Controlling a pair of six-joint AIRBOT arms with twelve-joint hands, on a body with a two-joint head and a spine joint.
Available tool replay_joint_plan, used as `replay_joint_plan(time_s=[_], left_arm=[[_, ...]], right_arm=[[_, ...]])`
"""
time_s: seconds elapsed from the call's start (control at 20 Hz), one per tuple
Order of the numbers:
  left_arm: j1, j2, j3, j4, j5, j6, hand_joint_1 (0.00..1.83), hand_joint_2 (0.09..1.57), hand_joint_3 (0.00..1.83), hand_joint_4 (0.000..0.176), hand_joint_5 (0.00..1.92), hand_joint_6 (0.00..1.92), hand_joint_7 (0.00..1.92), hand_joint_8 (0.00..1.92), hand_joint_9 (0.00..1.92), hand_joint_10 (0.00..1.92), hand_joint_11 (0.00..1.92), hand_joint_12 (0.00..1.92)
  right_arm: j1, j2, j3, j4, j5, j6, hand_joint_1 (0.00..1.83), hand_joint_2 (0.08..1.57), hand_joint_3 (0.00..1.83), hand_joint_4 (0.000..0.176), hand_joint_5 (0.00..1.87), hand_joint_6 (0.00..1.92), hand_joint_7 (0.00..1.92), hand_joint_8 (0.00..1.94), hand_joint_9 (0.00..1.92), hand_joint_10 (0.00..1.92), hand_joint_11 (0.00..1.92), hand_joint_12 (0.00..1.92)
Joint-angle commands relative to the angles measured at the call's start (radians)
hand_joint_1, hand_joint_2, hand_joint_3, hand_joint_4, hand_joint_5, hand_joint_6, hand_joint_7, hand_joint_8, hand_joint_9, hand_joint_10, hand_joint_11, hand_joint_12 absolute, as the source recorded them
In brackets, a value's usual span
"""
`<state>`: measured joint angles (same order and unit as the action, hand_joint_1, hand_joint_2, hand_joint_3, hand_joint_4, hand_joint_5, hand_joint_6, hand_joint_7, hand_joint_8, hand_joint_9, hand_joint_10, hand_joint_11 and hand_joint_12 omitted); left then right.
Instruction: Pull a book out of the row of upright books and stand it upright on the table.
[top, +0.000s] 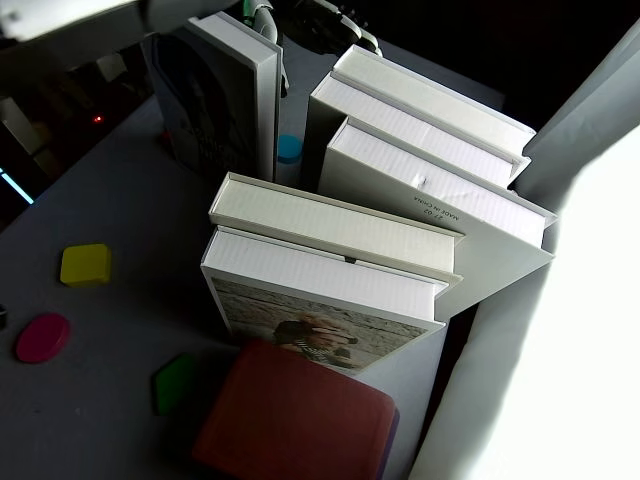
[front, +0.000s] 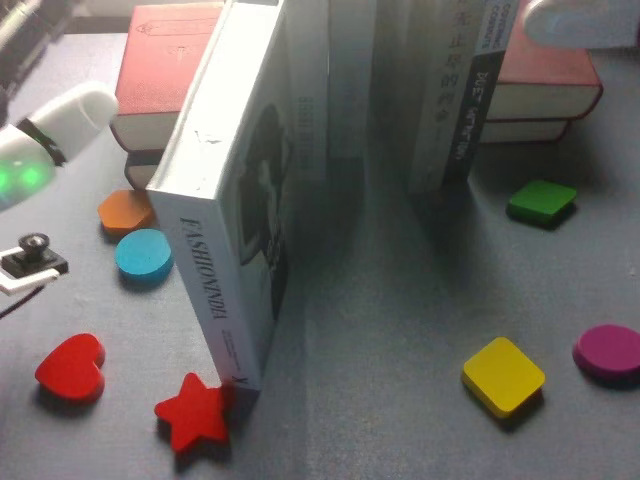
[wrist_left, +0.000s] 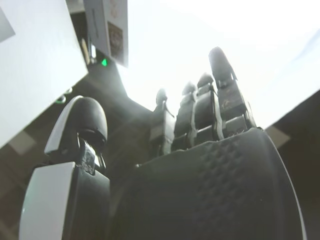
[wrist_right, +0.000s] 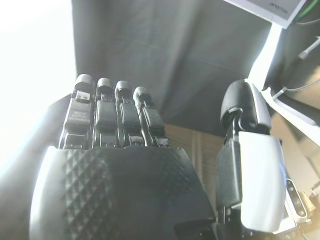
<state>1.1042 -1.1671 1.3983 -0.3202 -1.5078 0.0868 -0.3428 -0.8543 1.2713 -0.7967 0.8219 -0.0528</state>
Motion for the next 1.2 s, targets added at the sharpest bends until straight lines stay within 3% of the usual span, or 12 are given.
replay_joint_plan(time_s=[0.0,0.05,0.1,0.15,0.2,0.25,0.3,0.5,0.6,0.65,1.0,1.15], left_arm=[[-0.006,0.01,-0.006,-0.001,-0.144,0.004,0.31,1.38,0.0,0.091,0.02,0.0,0.0,0.0,0.0,0.0,0.0,0.0],[-0.006,0.013,-0.009,0.003,-0.15,0.006,0.26,1.39,0.01,0.096,0.01,0.0,0.0,0.0,0.0,0.0,0.0,0.0],[-0.008,0.018,-0.013,0.011,-0.156,0.008,0.23,1.39,0.01,0.096,0.0,0.0,0.0,0.0,0.0,0.0,0.0,0.0],[-0.009,0.02,-0.015,0.014,-0.163,0.011,0.07,1.34,0.0,0.099,0.0,0.0,0.0,0.0,0.0,0.0,0.0,0.0],[-0.01,0.022,-0.017,0.014,-0.168,0.014,0.07,1.34,0.0,0.099,0.0,0.0,0.0,0.0,0.0,0.0,0.0,0.0],[-0.011,0.022,-0.018,0.016,-0.173,0.014,0.08,1.29,0.0,0.151,0.0,0.0,0.0,0.0,0.0,0.0,0.03,0.04],[-0.012,0.025,-0.021,0.02,-0.177,0.014,0.12,1.27,0.0,0.125,0.0,0.0,0.0,0.0,0.0,0.0,0.0,0.04],[-0.011,0.044,-0.043,0.041,-0.204,0.019,0.04,1.35,0.02,0.122,0.0,0.0,0.0,0.0,0.0,0.0,0.0,0.0],[-0.012,0.052,-0.051,0.051,-0.215,0.019,0.0,1.36,0.01,0.169,0.0,0.0,0.0,0.0,0.0,0.0,0.0,0.0],[-0.011,0.057,-0.055,0.055,-0.221,0.021,0.0,1.34,0.0,0.175,0.0,0.0,0.0,0.0,0.0,0.0,0.0,0.0],[-0.017,0.067,-0.074,0.091,-0.225,0.038,0.04,1.23,0.0,0.163,0.0,0.0,0.0,0.0,0.0,0.0,0.0,0.0],[-0.017,0.057,-0.069,0.094,-0.225,0.032,0.0,1.25,0.0,0.147,0.0,0.0,0.0,0.0,0.0,0.0,0.0,0.0]], right_arm=[[-0.006,0.002,-0.014,0.103,0.077,-0.026,0.15,1.2,0.0,0.0,0.0,0.0,0.0,0.0,0.0,0.0,0.0,0.3],[-0.024,0.008,-0.023,0.126,0.077,-0.049,0.13,1.22,0.0,0.0,0.0,0.0,0.0,0.0,0.0,0.0,0.0,0.67],[-0.059,0.018,-0.038,0.17,0.083,-0.091,0.13,1.23,0.0,0.0,0.0,0.0,0.0,0.0,0.0,0.0,0.0,0.77],[-0.09,0.025,-0.049,0.207,0.099,-0.12,0.11,1.28,0.0,0.0,0.0,0.0,0.0,0.0,0.0,0.0,0.0,0.32],[-0.119,0.033,-0.059,0.242,0.116,-0.147,0.11,1.28,0.0,0.0,0.0,0.0,0.0,0.0,0.0,0.0,0.0,0.32],[-0.145,0.042,-0.07,0.274,0.132,-0.171,0.09,1.31,0.01,0.0,0.0,0.0,0.0,0.0,0.0,0.0,0.0,0.24],[-0.172,0.053,-0.084,0.31,0.148,-0.198,0.08,1.31,0.01,0.0,0.0,0.0,0.0,0.0,0.0,0.0,0.0,0.22],[-0.288,0.078,-0.13,0.44,0.248,-0.291,0.03,1.3,0.0,0.0,0.0,0.0,0.0,0.0,0.0,0.0,0.0,0.11],[-0.335,0.081,-0.146,0.487,0.295,-0.319,0.02,1.3,0.0,0.0,0.0,0.0,0.0,0.0,0.0,0.0,0.0,0.15],[-0.356,0.081,-0.154,0.51,0.317,-0.335,0.0,1.31,0.0,0.0,0.0,0.0,0.0,0.0,0.0,0.0,0.0,0.16],[-0.491,0.085,-0.195,0.647,0.485,-0.392,0.0,1.33,0.01,0.0,0.0,0.0,0.0,0.0,0.0,0.0,0.0,0.0],[-0.548,0.083,-0.21,0.696,0.559,-0.404,0.01,1.35,0.0,0.0,0.0,0.0,0.0,0.0,0.0,0.0,0.0,0.15]])
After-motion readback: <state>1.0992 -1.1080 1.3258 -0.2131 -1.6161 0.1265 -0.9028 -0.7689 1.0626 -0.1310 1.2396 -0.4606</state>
